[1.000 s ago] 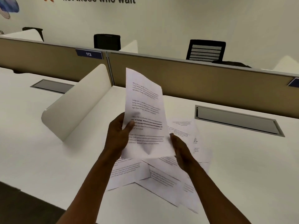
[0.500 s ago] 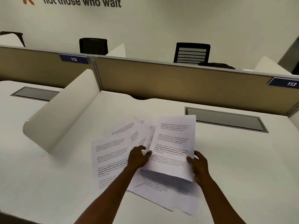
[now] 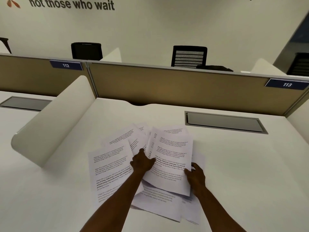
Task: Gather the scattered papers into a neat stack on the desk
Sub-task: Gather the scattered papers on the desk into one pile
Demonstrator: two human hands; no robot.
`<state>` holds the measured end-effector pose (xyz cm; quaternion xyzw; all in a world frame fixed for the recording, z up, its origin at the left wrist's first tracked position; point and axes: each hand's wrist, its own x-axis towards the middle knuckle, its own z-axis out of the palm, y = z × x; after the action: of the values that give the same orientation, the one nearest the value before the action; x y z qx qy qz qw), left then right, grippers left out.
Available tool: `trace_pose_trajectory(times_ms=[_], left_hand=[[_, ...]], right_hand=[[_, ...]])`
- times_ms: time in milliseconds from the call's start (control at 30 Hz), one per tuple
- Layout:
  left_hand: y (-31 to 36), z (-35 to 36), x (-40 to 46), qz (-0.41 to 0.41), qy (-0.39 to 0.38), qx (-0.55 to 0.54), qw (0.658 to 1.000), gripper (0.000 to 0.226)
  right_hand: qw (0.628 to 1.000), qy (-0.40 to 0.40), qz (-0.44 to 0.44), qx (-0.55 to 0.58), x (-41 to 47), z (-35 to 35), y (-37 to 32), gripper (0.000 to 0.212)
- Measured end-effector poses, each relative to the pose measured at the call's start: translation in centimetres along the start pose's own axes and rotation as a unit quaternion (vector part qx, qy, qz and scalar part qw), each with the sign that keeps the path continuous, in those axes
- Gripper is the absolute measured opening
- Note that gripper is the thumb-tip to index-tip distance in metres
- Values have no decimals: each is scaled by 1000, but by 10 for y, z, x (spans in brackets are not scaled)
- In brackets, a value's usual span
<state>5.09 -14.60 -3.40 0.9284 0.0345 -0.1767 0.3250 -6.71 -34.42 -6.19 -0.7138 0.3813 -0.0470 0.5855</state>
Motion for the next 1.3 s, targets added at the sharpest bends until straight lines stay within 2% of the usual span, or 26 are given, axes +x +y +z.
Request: trace_pose_trajectory(times_ms=[67, 133, 400, 567, 667, 767, 933, 1000, 1100, 1200, 1300], left_hand=[[0, -4, 1, 19, -23, -69, 997, 70], [2, -9, 0, 45, -33, -75, 996, 67], [9, -1, -13, 153, 26, 68, 985, 69], [8, 13, -20, 210, 78, 147, 963, 72], [6, 20, -24, 233, 101, 154, 955, 78], [8, 21, -27, 230, 88, 155, 957, 82], [8, 16, -27, 229, 89, 151, 957, 73], [10, 11, -25, 214, 68, 108, 968, 69], [16, 1, -21, 157, 8, -35, 987, 71], [17, -9, -16, 71, -25, -147, 986, 79], [13, -15, -13, 46, -51, -189, 980, 74]], right_hand=[[1000, -10, -8, 0, -1, 0, 0, 40], [1000, -15, -18, 1, -2, 1, 0, 40], [999, -15, -35, -20, -4, 4, 0, 41], [999, -12, -38, -27, -5, 5, 4, 42], [999, -12, -43, -26, -5, 5, 4, 40], [999, -8, -42, -32, -5, 6, 4, 40], [998, -8, -48, -44, -5, 7, 3, 41], [998, -9, -51, -44, -5, 8, 2, 43], [998, -13, -53, -42, -5, 10, 0, 42], [997, -20, -61, -41, -6, 10, -4, 40], [996, -38, -67, -36, -7, 9, -8, 39]])
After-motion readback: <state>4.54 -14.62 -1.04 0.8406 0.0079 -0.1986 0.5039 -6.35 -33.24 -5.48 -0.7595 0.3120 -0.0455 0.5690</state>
